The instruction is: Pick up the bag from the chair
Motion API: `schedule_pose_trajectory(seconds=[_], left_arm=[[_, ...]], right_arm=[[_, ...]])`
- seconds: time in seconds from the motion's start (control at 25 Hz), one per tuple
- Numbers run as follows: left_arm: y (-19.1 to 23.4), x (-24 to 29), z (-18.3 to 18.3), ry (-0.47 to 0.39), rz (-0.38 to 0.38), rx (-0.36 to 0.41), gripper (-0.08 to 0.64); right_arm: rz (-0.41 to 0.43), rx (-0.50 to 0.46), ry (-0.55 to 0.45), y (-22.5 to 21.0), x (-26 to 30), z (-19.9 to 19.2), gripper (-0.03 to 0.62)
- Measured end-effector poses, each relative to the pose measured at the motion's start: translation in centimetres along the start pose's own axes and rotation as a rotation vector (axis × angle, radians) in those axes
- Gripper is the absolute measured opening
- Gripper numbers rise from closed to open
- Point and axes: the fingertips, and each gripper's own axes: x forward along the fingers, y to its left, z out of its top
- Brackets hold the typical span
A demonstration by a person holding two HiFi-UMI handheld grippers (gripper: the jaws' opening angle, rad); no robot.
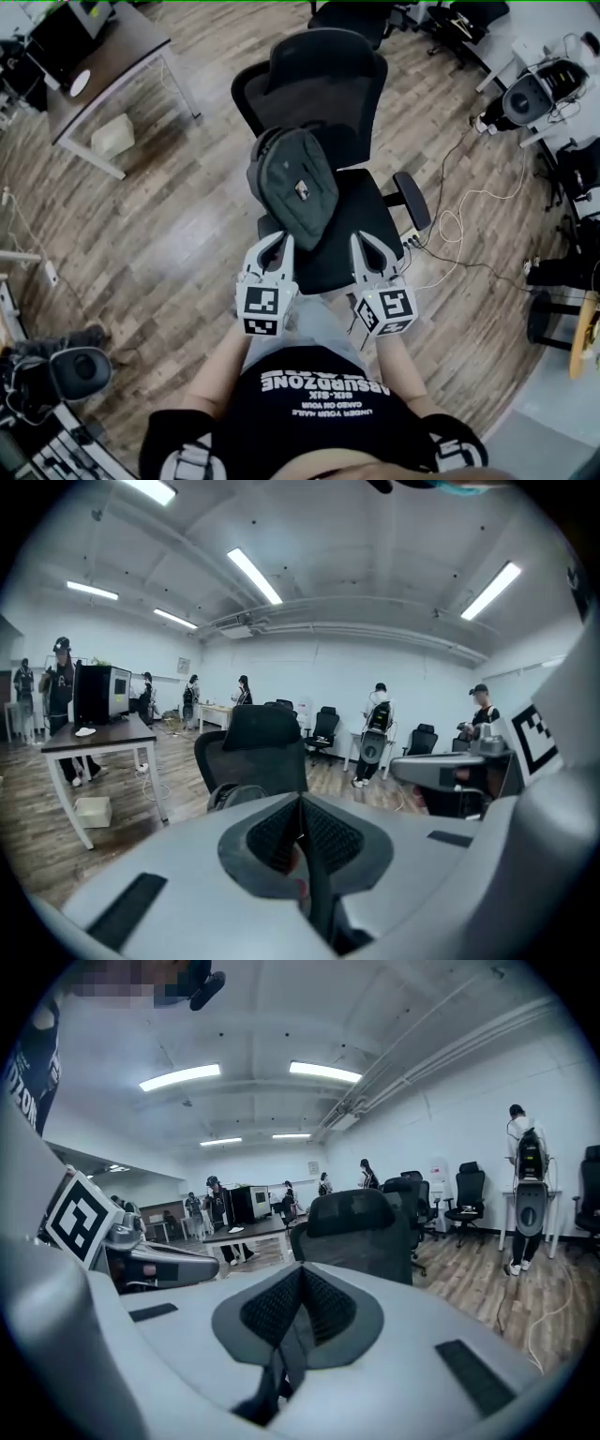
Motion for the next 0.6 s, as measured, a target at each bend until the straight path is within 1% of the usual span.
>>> schedule_pose_trajectory(seconds=[0.08, 0.16, 0.32, 0.4, 0.48, 0.6], left_arm=[[0.4, 1.3, -0.3, 0.015, 0.075, 0.002, 0.020], [0.8, 2.4, -0.7, 0.023, 0.135, -0.024, 0.020], [1.9, 4.2, -1.1, 0.010, 0.246, -0.078, 0.021], [2.7, 4.8, -1.8, 0.025, 0.296, -0.102, 0.021], [3.2, 5.6, -2.9, 0.051, 0.320, -0.131, 0.023], [3.4, 6.8, -4.0, 0.082, 0.324, -0.191, 0.048]], right_arm=[[0.035, 0.013, 0.011, -1.5, 1.5, -0.2, 0.011], [0.078, 0.022, 0.018, -2.4, 3.1, -0.4, 0.011], [0.185, -0.013, 0.037, -2.6, 6.9, -0.6, 0.011], [0.234, -0.037, 0.058, -2.3, 8.6, -1.1, 0.011], [0.267, -0.067, 0.075, -2.0, 10.0, -1.7, 0.011], [0.289, -0.107, 0.096, -2.2, 11.6, -2.4, 0.011]])
